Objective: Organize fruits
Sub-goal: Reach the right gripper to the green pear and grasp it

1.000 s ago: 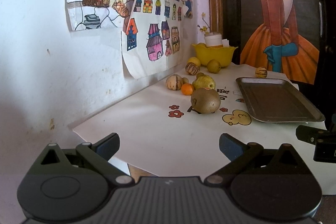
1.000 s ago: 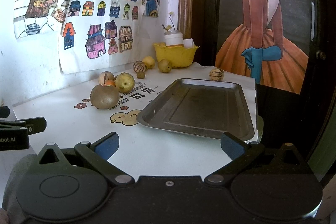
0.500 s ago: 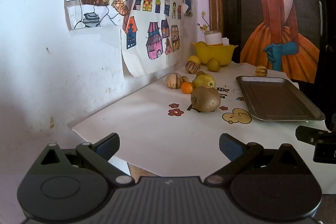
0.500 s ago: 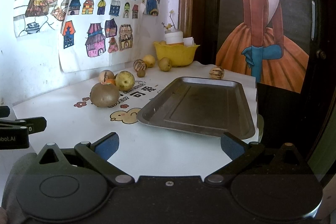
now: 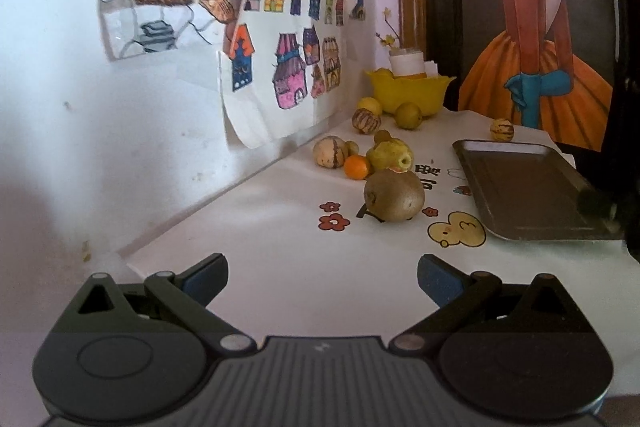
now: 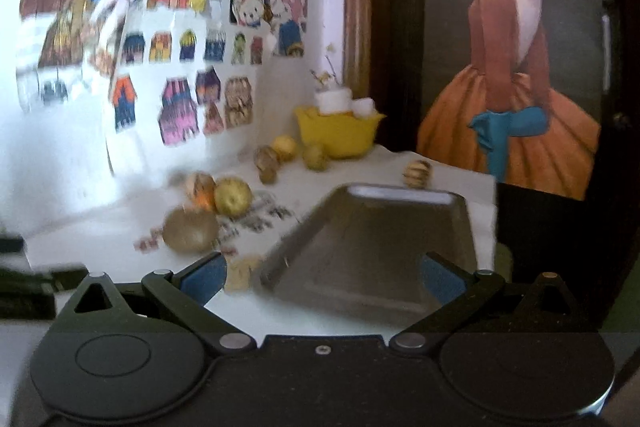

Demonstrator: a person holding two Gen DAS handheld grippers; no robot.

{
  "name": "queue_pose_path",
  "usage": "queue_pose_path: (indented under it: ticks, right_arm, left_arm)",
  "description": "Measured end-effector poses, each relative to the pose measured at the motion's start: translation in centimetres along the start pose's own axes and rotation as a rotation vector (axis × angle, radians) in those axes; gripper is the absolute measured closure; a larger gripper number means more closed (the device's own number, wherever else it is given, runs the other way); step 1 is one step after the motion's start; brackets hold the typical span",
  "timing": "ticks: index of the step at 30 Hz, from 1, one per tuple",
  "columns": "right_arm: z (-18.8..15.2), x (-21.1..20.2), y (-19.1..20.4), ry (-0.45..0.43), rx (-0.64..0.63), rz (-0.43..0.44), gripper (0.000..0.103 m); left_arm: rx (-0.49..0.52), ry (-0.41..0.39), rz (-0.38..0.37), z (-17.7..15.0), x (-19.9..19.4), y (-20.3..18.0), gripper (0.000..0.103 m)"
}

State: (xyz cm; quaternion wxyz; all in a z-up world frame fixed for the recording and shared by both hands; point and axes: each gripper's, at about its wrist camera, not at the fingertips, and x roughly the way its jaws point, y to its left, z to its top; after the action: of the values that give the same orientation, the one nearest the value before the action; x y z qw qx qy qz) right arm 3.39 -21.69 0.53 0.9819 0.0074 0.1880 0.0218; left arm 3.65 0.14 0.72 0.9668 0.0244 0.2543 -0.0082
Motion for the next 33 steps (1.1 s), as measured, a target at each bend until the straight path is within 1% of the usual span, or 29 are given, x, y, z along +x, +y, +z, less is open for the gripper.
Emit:
queue_pose_path:
  ticks: [4,7,10,16,18,21,25,29,31,33]
  right_arm:
    - [3.4,2.2,-1.8,0.026,0.032,0.078,0.000]
    - [5.2,3.8,-2.0,0.047,-0.011,0.136,0.000]
    - [6.7,5.3,-1.8,0.081,-0.051,0.181,0.000]
    - [9.7,8.7,-1.7,0.158,-0.108,0.282,0.000]
    - [10.4,10.0,-1.9,0.186,-0.105,0.298,0.000]
    - [11.4,12.2,-2.2,0.232,-0.098,0.292,0.000]
    - [12.3,15.2,-2.9,0.283,-0.119,0.326,0.000]
    - [13.4,18.5,-2.5,0.349,-0.156,0.412,0.001]
    - [14.1,19.9,-1.8,0.382,-0.176,0.450,0.001]
    - [14.7,21.3,-0.9,0.408,-0.198,0.478,0.001]
  left_arm:
    - [-0.014,0.041,-0.037,1.5,1.9,0.4,0.000]
    - [-0.022,0.054,-0.065,2.6,3.0,0.7,0.000]
    - [-0.010,0.058,-0.083,3.8,3.9,0.7,0.000]
    - [0.017,0.075,-0.147,5.3,5.9,0.1,0.000]
    - [0.031,0.084,-0.163,5.6,6.5,-0.2,0.000]
    - [0.059,0.097,-0.180,6.0,7.7,-1.0,0.000]
    - [0.071,0.110,-0.204,6.3,8.9,-1.5,0.000]
    - [0.085,0.124,-0.220,6.6,10.0,-2.1,0.000]
    - [0.079,0.145,-0.229,6.6,10.7,-2.4,0.001]
    - [0.063,0.157,-0.234,6.7,11.4,-2.4,0.003]
